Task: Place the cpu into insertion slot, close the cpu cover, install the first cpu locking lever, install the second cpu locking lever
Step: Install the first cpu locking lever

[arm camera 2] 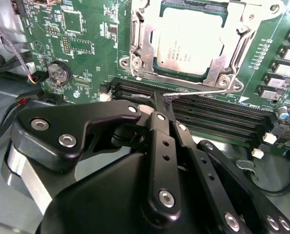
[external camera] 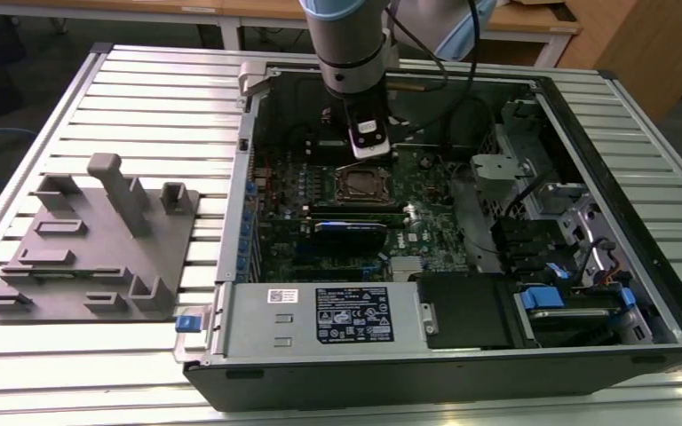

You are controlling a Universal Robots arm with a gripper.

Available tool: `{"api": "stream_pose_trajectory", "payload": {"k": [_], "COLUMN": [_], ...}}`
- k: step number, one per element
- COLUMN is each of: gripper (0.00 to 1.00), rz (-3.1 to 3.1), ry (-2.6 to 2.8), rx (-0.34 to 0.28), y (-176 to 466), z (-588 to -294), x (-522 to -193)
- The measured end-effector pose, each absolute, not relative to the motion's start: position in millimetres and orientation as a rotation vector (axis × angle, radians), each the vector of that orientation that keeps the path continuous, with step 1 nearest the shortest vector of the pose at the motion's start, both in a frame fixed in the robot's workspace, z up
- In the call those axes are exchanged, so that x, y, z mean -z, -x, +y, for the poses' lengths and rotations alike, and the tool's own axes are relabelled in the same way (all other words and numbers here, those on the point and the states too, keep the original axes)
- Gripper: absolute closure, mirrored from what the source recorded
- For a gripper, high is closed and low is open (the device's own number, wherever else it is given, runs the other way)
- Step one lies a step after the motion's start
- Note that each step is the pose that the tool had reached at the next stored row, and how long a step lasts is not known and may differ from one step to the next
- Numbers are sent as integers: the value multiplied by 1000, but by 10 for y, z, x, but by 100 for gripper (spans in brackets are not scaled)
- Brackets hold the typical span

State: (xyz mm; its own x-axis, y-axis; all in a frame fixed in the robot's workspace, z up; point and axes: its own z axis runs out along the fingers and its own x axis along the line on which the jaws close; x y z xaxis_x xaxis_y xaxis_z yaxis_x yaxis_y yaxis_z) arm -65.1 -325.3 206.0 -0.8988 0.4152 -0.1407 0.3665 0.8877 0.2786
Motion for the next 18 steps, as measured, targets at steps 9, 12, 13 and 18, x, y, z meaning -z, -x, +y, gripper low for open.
{"api": "stream_pose_trajectory", "payload": {"k": [9,12,13,18], "gripper": [90,90,90,90], "rz": [2860,2860,2860,2860], "ry": [-598,-598,-598,-598], "rx": [-365,-365,-364,-362], "y": [651,650,650,651], "z": [-3254,-3253,-3253,-3254], "x": [-2037,-2030,-2024,-2007]}}
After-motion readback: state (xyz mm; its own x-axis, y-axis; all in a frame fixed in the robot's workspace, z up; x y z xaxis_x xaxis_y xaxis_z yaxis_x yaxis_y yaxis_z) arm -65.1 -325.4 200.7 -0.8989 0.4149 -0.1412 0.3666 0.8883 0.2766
